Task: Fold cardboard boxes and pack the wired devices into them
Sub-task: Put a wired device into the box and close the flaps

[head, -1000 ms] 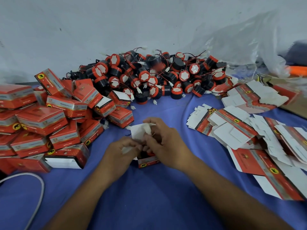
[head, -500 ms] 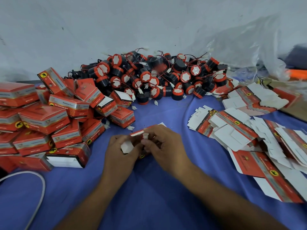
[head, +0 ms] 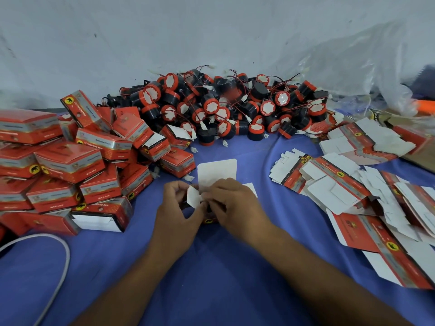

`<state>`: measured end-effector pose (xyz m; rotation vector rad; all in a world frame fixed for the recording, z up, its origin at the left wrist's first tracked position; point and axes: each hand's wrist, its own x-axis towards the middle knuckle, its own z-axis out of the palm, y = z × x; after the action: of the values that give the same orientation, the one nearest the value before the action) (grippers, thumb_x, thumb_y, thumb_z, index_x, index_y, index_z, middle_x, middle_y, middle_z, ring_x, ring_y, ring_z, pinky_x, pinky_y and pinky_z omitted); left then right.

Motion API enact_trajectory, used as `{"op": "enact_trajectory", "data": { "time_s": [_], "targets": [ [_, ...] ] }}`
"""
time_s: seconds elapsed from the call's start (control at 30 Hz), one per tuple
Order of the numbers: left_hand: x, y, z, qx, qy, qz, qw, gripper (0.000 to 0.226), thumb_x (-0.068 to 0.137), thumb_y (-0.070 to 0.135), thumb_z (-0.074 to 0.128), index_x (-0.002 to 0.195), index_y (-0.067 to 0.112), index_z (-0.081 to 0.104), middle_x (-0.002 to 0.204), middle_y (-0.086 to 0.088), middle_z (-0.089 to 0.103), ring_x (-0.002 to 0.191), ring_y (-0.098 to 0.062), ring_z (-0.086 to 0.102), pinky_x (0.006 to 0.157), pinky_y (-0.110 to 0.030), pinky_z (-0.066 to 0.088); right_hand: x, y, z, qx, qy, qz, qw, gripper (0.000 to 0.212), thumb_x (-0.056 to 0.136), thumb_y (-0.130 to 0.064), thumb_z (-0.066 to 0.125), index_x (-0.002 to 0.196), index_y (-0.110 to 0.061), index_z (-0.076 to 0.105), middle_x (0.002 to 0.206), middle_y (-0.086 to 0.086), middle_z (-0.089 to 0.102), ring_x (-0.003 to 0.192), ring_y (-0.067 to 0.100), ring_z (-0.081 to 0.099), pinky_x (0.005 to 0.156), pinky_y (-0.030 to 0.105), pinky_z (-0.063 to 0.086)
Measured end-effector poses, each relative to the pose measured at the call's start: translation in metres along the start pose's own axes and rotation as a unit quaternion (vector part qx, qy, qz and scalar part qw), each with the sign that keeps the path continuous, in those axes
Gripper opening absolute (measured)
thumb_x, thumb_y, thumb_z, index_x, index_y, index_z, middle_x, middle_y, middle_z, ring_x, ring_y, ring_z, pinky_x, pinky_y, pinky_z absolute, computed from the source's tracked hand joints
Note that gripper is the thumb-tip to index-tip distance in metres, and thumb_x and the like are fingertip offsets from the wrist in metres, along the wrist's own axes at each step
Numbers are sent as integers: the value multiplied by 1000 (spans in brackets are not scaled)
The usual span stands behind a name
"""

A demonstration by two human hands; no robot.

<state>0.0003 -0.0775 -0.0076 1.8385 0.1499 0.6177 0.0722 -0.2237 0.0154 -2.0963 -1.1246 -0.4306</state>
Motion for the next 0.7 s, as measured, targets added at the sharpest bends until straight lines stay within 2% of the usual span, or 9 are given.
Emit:
{"op": "enact_trajectory", "data": {
  "time_s": [0.1, 0.2, 0.23, 0.3, 0.37, 0.43, 0.5, 0.57, 0.7],
  "targets": [
    [-2, 4, 1, -5, -16, 1, 1000, 35, 86, 36, 71, 106, 49, 47, 105, 14, 73, 94, -3, 70, 71, -17, 55, 0, 3, -6, 13, -16, -9, 1000, 15, 85, 1, 66, 90, -7, 78, 96, 3, 72, 85, 24, 65, 73, 37, 54],
    [-4, 7, 0, 2, -36, 20, 999, 36, 89, 35, 66, 122, 37, 52, 113, 18, 69, 104, -1, 67, 79, -17, 55, -1, 4, -12, 64, -38, 1, 997, 9, 88, -4, 68, 89, -6, 77, 105, 1, 67, 85, 10, 61, 76, 14, 46],
    [-4, 7, -1, 12, -42, 33, 999, 39, 90, 33, 64, 127, 31, 54, 116, 20, 68, 107, 1, 65, 82, -15, 53, -1, 4, -13, 62, -42, -1, 997, 8, 89, -7, 68, 89, -6, 76, 106, 1, 65, 86, 10, 59, 77, 13, 44],
    [-4, 7, -2, 38, -53, 57, 996, 44, 92, 26, 63, 135, 20, 55, 122, 18, 65, 114, 2, 61, 89, -15, 51, -1, 3, -14, 52, -44, -11, 998, 8, 90, -10, 68, 88, -6, 75, 105, 2, 64, 90, 15, 58, 79, 17, 44],
    [-4, 7, -3, 55, -54, 63, 995, 43, 93, 14, 65, 135, 17, 57, 131, 11, 62, 120, 1, 57, 95, -15, 48, -2, 3, -15, 44, -45, -24, 998, 9, 90, -9, 68, 86, -8, 76, 105, 3, 63, 92, 18, 57, 84, 20, 44],
    [-3, 8, -2, 70, -45, 76, 994, 46, 92, 5, 66, 131, 27, 56, 137, 7, 58, 125, 3, 52, 98, -11, 44, -4, 3, -15, 10, -54, -44, 998, 11, 91, -10, 67, 84, -11, 76, 106, 5, 63, 93, 23, 55, 87, 32, 45],
    [-2, 9, -3, 73, -48, 91, 992, 50, 91, 1, 66, 129, 32, 54, 139, 8, 54, 128, 2, 49, 101, -16, 44, -5, 5, -15, -19, -69, -52, 996, 15, 93, -14, 66, 82, -13, 76, 108, 5, 64, 93, 26, 54, 86, 41, 44],
    [-2, 9, -3, 82, -63, 103, 989, 47, 93, 5, 64, 131, 32, 54, 140, 10, 50, 130, 5, 46, 102, -17, 44, -5, 7, -16, -41, -79, -62, 994, 19, 94, -18, 64, 79, -13, 75, 104, 2, 64, 91, 25, 53, 86, 42, 42],
    [-3, 11, 2, 80, -96, 103, 987, 34, 95, 26, 51, 126, 39, 55, 137, 12, 49, 124, 7, 48, 96, -8, 41, -3, 7, -23, -48, -111, -83, 989, 19, 93, -18, 63, 79, -12, 74, 86, 3, 61, 88, 25, 55, 89, 45, 43]
  ]
}}
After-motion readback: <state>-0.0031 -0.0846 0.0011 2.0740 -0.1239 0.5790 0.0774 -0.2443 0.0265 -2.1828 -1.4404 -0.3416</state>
